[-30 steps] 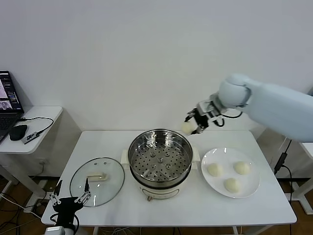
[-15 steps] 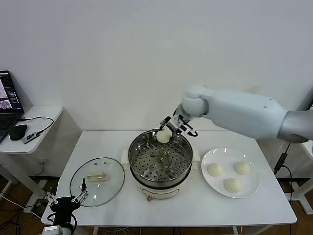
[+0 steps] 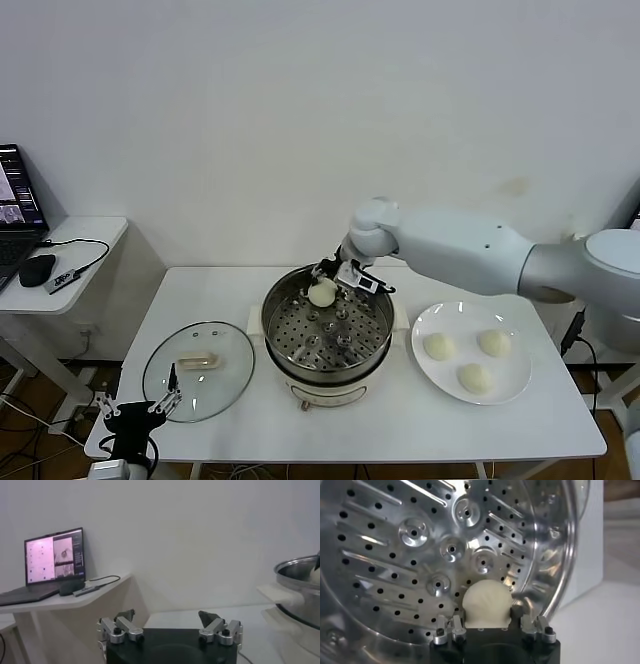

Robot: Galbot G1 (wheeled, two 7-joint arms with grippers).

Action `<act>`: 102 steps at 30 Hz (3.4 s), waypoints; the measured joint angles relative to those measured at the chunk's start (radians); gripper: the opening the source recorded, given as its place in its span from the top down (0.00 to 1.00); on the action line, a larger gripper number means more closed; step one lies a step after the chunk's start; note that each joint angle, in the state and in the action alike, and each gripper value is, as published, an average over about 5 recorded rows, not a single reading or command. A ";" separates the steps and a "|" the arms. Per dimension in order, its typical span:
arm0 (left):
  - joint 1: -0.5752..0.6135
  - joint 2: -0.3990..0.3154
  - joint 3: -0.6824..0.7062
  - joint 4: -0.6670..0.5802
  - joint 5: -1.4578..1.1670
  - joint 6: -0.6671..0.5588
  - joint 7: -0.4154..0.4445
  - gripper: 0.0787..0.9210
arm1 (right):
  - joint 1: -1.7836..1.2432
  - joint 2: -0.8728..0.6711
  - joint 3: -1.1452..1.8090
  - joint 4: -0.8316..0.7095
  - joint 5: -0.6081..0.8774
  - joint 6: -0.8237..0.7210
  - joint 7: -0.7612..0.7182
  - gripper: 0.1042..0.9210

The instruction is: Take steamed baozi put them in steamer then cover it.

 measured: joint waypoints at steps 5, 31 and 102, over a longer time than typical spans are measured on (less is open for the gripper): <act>-0.003 0.001 0.002 -0.001 0.000 0.002 0.002 0.12 | -0.014 0.012 0.007 -0.033 -0.041 0.042 0.020 0.37; 0.011 0.016 0.013 -0.040 0.002 0.016 0.010 0.12 | 0.247 -0.280 -0.051 0.319 0.357 -0.344 -0.158 0.12; -0.019 0.046 -0.036 -0.007 -0.030 0.032 0.009 0.12 | -0.461 -0.458 0.397 0.069 0.162 -0.643 -0.162 0.40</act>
